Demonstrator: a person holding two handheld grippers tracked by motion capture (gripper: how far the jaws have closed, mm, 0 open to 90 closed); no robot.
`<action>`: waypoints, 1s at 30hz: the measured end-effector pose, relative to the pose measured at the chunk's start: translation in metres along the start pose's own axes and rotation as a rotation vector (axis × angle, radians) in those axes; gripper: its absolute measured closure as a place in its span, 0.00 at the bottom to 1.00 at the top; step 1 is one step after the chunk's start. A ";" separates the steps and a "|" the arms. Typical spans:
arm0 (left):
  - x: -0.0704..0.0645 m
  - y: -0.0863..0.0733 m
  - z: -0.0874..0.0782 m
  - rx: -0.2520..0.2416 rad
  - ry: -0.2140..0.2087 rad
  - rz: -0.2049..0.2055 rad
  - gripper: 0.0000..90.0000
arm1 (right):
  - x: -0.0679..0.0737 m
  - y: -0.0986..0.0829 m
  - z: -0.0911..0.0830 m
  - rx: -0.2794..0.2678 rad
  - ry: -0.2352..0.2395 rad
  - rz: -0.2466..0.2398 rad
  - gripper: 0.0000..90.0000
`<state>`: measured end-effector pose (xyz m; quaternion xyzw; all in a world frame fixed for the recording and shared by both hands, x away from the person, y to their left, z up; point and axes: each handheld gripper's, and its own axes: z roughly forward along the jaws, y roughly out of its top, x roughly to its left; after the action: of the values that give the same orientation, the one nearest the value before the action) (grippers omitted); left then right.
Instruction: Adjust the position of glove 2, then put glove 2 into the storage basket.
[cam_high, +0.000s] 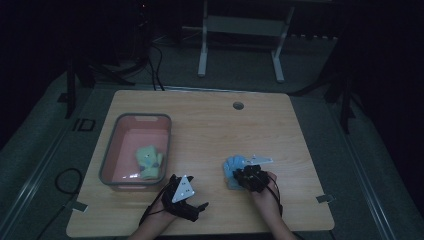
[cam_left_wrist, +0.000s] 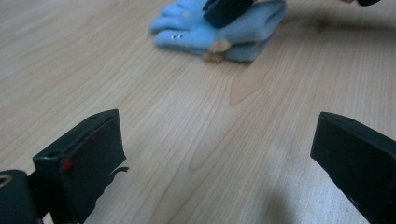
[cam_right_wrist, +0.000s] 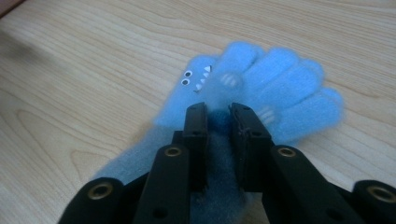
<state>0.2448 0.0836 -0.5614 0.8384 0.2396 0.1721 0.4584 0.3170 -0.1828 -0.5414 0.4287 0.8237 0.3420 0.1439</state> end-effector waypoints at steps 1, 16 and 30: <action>0.000 0.000 0.000 -0.001 -0.006 0.002 0.03 | 0.000 0.000 -0.001 0.002 0.003 -0.004 0.81; -0.006 0.006 0.003 0.036 -0.031 0.000 0.05 | -0.019 0.010 -0.023 -0.086 0.066 -0.021 0.16; -0.008 0.017 0.010 0.022 -0.130 0.034 0.06 | -0.047 0.008 -0.038 -0.082 0.112 -0.045 0.15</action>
<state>0.2479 0.0643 -0.5525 0.8568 0.1968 0.1222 0.4607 0.3296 -0.2341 -0.5108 0.3838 0.8253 0.3956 0.1226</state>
